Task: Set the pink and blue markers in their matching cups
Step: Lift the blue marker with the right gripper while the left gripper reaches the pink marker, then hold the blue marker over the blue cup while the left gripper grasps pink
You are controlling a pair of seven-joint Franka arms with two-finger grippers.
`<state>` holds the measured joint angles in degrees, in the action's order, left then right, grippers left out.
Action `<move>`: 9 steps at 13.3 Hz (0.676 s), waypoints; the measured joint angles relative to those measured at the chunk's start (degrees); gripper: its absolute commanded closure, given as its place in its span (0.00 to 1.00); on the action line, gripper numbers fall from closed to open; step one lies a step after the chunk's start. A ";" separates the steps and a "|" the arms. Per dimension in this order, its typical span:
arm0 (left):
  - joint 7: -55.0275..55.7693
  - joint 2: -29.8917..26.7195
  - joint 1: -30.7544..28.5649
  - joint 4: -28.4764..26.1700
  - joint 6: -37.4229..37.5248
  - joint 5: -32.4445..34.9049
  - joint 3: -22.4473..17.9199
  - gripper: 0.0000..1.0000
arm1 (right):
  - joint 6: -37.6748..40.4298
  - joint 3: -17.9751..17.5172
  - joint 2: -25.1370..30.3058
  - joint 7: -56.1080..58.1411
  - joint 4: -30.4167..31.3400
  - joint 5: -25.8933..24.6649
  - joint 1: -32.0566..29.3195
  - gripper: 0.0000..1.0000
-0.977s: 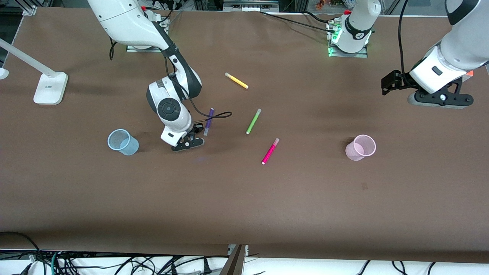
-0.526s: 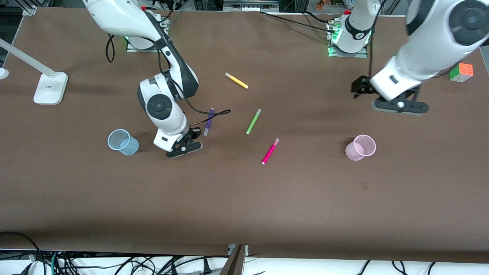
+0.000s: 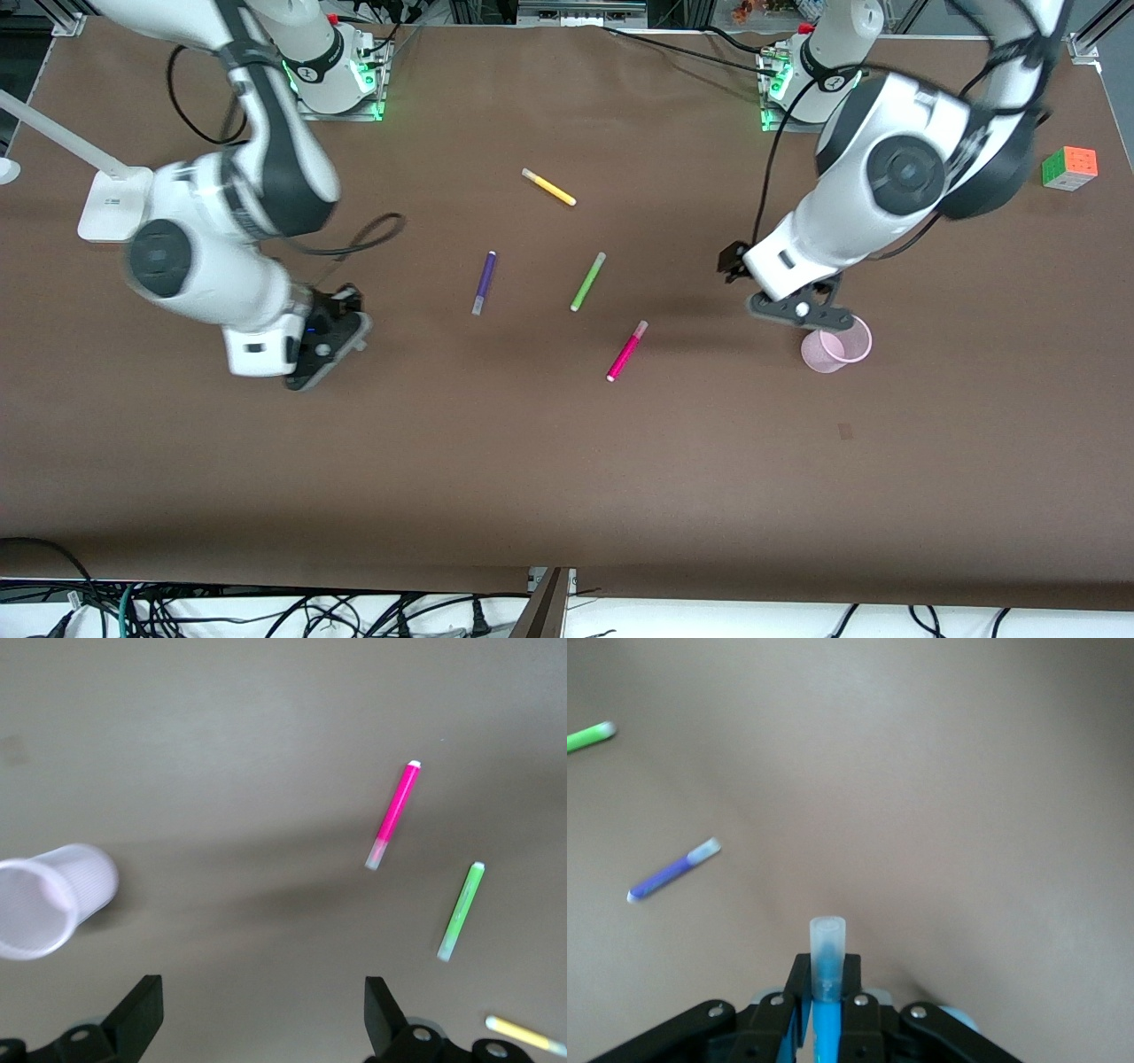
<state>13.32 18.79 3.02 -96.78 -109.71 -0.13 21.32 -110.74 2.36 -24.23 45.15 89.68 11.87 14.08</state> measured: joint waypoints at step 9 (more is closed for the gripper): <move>0.07 13.00 7.48 0.04 -12.48 11.52 0.01 0.00 | 4.59 0.15 -0.74 38.26 0.28 16.79 -10.24 1.00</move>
<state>13.39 31.79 10.50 -96.74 -122.19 11.39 21.33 -106.14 2.51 -24.96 83.40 89.97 28.66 3.84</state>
